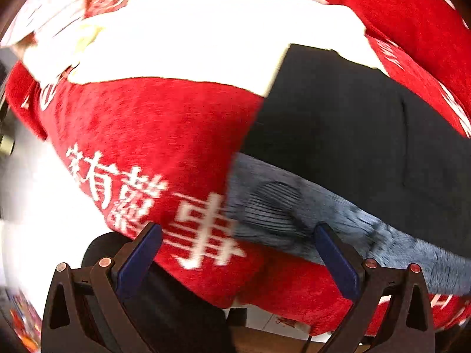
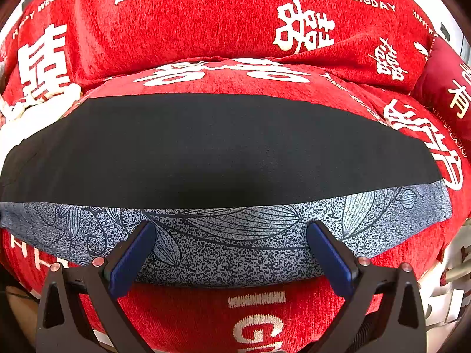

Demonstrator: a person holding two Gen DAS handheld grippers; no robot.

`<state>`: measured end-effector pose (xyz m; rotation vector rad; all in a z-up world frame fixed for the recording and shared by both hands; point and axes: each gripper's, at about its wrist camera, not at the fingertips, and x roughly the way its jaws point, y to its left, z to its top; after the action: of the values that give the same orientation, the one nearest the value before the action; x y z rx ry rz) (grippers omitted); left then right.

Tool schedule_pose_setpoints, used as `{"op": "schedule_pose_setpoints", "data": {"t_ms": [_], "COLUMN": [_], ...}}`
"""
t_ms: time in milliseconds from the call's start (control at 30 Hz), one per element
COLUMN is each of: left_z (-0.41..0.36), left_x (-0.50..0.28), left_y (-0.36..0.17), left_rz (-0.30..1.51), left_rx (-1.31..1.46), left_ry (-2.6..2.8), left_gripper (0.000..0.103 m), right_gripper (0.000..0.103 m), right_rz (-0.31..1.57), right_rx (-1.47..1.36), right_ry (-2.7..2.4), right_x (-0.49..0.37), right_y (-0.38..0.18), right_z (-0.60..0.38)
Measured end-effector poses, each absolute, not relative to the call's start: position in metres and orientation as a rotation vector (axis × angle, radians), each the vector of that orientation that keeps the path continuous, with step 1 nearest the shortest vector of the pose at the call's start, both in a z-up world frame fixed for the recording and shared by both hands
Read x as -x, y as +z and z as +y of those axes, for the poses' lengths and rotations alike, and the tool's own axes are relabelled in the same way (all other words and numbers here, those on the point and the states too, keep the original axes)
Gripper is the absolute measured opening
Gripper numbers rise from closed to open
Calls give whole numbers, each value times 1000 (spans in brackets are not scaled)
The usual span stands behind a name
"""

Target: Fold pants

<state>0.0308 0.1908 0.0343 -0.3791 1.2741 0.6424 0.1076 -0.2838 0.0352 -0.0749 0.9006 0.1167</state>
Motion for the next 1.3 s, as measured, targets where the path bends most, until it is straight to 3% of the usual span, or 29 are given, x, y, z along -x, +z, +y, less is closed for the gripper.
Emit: {"op": "schedule_pose_setpoints", "data": {"t_ms": [167, 300, 533, 767, 967, 1300], "left_z": [169, 113, 45, 36, -9, -116], "left_x": [-50, -117, -213, -225, -199, -205], "left_y": [68, 86, 46, 48, 56, 60], "left_rz": [1192, 1147, 1280, 1276, 1279, 1309], "left_rx": [376, 276, 213, 220, 147, 8], "left_ry": [548, 414, 353, 390, 288, 153], "left_gripper": [103, 103, 103, 103, 103, 103], "right_gripper": [103, 103, 103, 103, 103, 103], "right_rz": [863, 839, 994, 1001, 980, 989], "right_rx": [95, 97, 92, 150, 195, -61], "right_ry": [115, 224, 271, 221, 209, -36], "right_x": [-104, -119, -192, -215, -198, -222], "right_y": [52, 75, 53, 51, 48, 62], "right_z": [-275, -238, -182, -179, -226, -431]}}
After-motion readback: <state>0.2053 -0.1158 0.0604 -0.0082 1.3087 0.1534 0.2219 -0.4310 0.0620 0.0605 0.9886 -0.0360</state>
